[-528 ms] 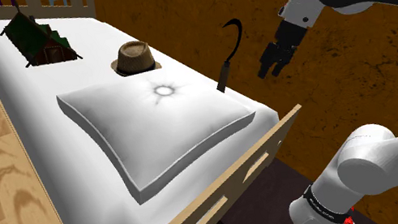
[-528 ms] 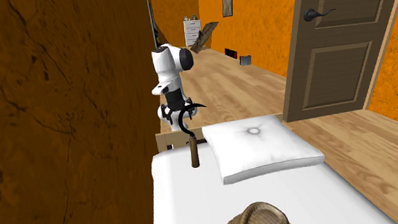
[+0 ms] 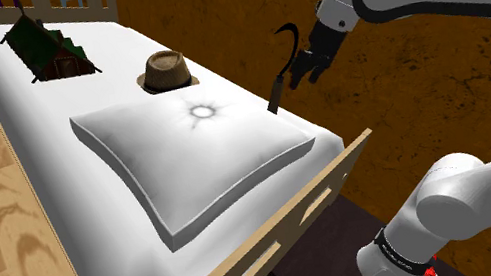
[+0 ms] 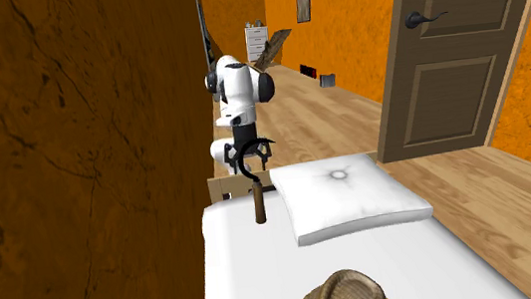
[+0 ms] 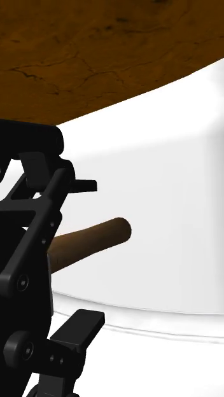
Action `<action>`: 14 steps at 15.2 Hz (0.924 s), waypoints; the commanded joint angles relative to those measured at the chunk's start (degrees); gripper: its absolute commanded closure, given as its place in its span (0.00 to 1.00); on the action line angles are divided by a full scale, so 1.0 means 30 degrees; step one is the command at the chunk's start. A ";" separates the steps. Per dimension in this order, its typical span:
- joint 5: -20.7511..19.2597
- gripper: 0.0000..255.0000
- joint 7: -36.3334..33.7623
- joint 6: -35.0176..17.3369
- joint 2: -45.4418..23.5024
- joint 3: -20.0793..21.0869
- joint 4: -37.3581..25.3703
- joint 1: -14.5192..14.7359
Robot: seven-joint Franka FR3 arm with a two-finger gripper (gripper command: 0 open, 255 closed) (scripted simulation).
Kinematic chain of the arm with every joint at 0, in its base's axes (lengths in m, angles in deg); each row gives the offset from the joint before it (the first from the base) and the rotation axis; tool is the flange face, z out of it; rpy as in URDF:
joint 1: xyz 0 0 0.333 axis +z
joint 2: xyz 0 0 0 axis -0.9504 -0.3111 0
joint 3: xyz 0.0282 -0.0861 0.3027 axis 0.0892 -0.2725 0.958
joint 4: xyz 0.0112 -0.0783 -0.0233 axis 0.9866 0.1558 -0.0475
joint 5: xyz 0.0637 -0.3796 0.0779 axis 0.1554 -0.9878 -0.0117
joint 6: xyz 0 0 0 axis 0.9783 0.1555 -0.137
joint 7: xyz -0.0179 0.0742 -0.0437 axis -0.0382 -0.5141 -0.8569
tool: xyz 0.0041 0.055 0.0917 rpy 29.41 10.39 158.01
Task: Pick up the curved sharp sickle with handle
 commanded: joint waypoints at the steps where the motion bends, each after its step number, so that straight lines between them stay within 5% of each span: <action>1: -0.0705 0.00 -0.0599 -0.1240 -0.1014 0.0805 -0.0595 -0.0135; 12: -0.1380 0.00 -0.1309 -0.4059 -0.1866 0.1521 0.0829 -0.0285; 13: -0.1376 1.00 -0.1324 -0.4062 -0.1847 0.1532 0.0850 -0.0279; 14: -0.1379 1.00 -0.1329 -0.4063 -0.1873 0.1537 0.0826 -0.0281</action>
